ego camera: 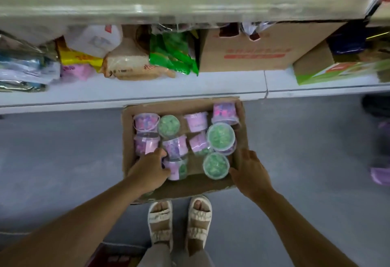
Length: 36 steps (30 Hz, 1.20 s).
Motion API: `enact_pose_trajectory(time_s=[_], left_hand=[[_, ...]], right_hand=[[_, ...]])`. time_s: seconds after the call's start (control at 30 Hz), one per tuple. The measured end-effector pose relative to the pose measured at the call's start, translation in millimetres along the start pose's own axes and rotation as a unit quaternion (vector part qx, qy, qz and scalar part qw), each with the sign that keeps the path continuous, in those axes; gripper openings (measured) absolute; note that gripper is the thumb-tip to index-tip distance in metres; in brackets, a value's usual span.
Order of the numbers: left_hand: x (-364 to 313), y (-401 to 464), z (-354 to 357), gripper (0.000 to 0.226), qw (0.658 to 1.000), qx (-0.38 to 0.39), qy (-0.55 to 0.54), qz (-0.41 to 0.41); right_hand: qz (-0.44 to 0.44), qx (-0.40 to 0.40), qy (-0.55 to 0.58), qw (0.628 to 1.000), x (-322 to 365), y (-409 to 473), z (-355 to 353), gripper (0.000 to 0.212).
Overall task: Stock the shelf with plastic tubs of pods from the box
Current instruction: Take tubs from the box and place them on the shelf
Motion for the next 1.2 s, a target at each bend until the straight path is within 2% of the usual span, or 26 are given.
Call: enact_pose_trajectory(time_s=[0.1,0.2,0.27,0.47,0.57,0.77,0.93,1.0,1.13,1.2], left_hand=[[22,43,31,0.023,1.0,0.009,-0.001,-0.005],[32,87,56,0.047,1.0,0.004,-0.001,-0.02],[33,116,70,0.052,1.0,-0.007,0.001,-0.02],[39,187,123,0.047,1.0,0.004,-0.015,-0.007],[50,213,150,0.051,0.999,0.003,-0.032,-0.002],[56,238,177,0.06,0.999,0.01,-0.036,-0.018],[54,253,178,0.061,0.999,0.004,-0.031,-0.041],[53,258,179,0.059,0.998,-0.003,-0.037,-0.056],[52,271,190,0.07,0.995,-0.008,-0.063,-0.081],[56,280,199,0.078,0.992,-0.015,-0.081,-0.1]], right_hand=[[0.011,-0.01,0.051,0.999,-7,42,26,0.067],[0.008,-0.046,0.098,0.994,-14,87,47,0.062],[0.023,-0.057,0.122,0.991,-20,117,60,0.056],[0.107,-0.014,0.205,0.973,-37,192,109,0.065],[0.127,0.004,0.258,0.958,-43,214,126,0.059],[0.121,0.0,0.364,0.923,-50,228,138,0.045],[0.14,0.04,0.498,0.855,-55,216,134,0.021],[0.143,0.026,0.515,0.845,-62,212,132,0.027],[0.097,-0.016,0.489,0.867,-67,196,119,0.03],[0.085,-0.048,0.518,0.85,-67,187,108,0.036]])
Point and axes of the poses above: each hand's wrist, its own y-axis towards the middle knuckle, its own z-axis out of the palm, x = y × z, the point moved 5 cm from there along y, towards the middle knuckle, and after that the axes turned 11 degrees about z, right-handed, at the moved point
